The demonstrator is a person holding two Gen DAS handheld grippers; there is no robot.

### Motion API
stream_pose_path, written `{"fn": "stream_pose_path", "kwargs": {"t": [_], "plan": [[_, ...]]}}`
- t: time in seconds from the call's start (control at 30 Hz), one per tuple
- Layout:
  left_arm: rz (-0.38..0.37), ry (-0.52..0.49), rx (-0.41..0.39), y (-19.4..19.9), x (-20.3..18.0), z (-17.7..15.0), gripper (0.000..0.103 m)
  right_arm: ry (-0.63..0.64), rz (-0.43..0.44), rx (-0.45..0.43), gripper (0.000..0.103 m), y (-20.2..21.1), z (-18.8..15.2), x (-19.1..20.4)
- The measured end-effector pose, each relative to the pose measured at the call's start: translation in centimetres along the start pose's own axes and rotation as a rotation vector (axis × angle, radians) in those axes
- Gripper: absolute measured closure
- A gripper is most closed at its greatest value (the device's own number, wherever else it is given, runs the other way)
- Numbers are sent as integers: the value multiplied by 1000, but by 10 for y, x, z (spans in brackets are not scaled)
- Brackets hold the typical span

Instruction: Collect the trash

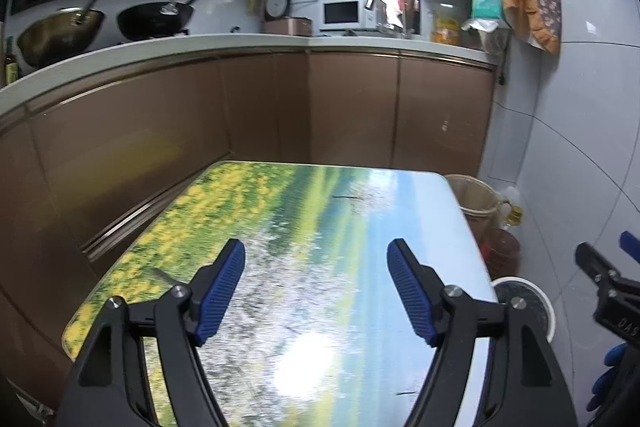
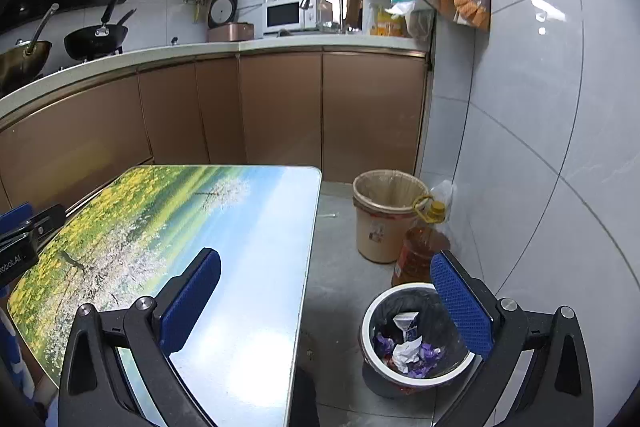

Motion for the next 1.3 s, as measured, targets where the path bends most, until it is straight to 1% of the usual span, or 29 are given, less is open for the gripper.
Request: {"fn": "stream_pose_path", "kwargs": {"t": [0.23, 0.63, 0.87, 1.07, 1.3], "plan": [[53, 21, -38, 13, 16, -3, 29, 9, -8, -19, 0, 12, 3, 8], [111, 42, -41, 21, 43, -10, 29, 75, -7, -21, 0, 14, 2, 28], [178, 52, -58, 23, 53, -9, 28, 87, -7, -36, 0, 15, 7, 37], [188, 55, -62, 21, 56, -10, 28, 96, -8, -42, 0, 15, 5, 39], [182, 33, -63, 22, 45, -10, 28, 83, -15, -48, 0, 16, 5, 30]]}}
Point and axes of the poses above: each gripper's, at about its wrist camera, not at the fingertips, and y roughly against the way its jaws point, x to its left, z to its top, the point moved 2 cm from there along -y, roughly the way its jaws point, and after that the axes turned 3 degrees about -z, right-handed, at the moved point
